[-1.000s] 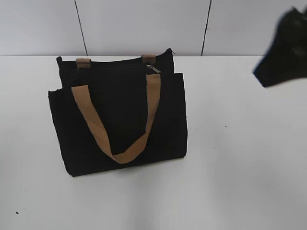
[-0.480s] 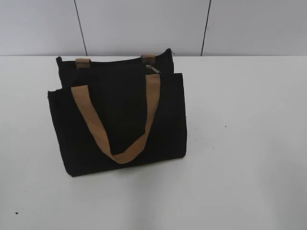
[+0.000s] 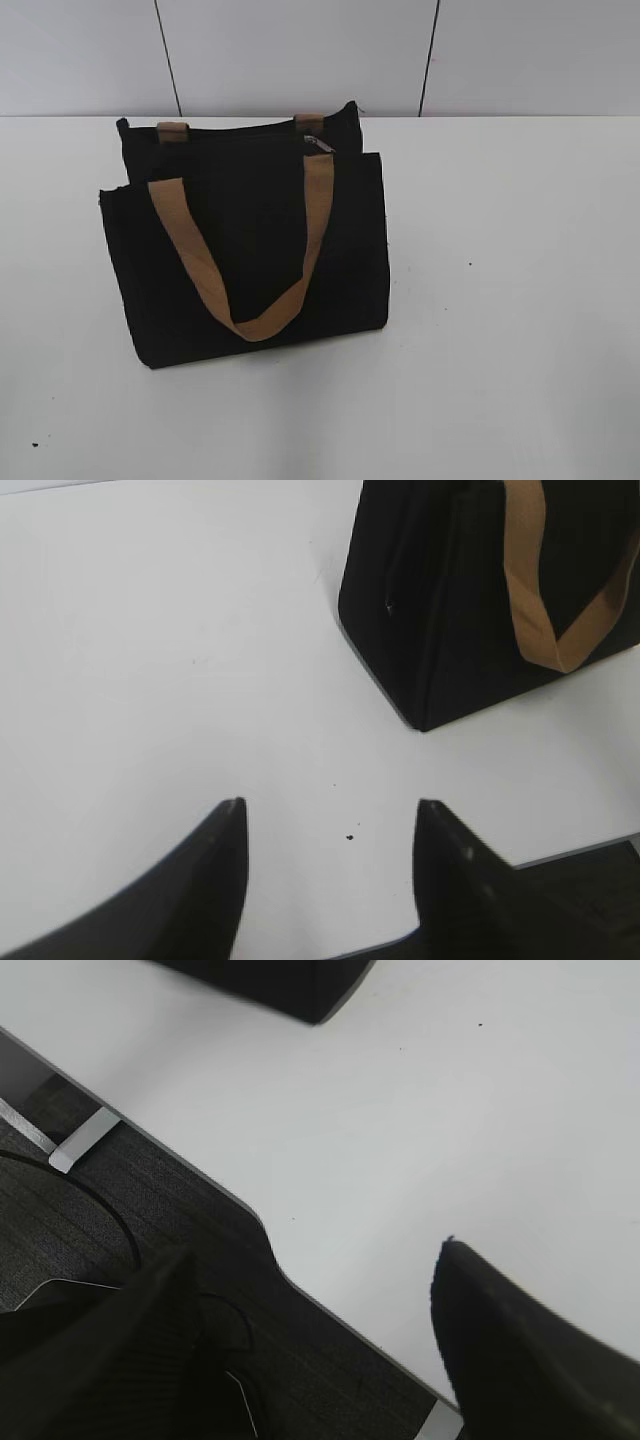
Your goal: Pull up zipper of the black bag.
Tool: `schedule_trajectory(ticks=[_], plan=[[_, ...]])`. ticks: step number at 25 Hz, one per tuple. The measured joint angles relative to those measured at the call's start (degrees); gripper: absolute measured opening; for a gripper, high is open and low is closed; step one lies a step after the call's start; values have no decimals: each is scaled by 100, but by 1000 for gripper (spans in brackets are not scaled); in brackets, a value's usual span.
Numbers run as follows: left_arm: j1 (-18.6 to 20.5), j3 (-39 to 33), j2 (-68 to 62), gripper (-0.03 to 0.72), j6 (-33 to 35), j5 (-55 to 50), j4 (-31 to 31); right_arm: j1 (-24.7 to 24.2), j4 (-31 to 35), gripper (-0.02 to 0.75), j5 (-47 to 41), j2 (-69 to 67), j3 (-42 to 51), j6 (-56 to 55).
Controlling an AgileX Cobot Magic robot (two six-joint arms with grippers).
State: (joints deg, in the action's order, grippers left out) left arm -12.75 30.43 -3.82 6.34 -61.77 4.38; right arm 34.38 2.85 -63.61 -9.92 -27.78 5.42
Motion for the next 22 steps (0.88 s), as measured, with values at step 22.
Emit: schedule_trajectory(ticks=[22], plan=[[760,-22,243,356,35,34,19,-2071,73,557,23,80,0,34]])
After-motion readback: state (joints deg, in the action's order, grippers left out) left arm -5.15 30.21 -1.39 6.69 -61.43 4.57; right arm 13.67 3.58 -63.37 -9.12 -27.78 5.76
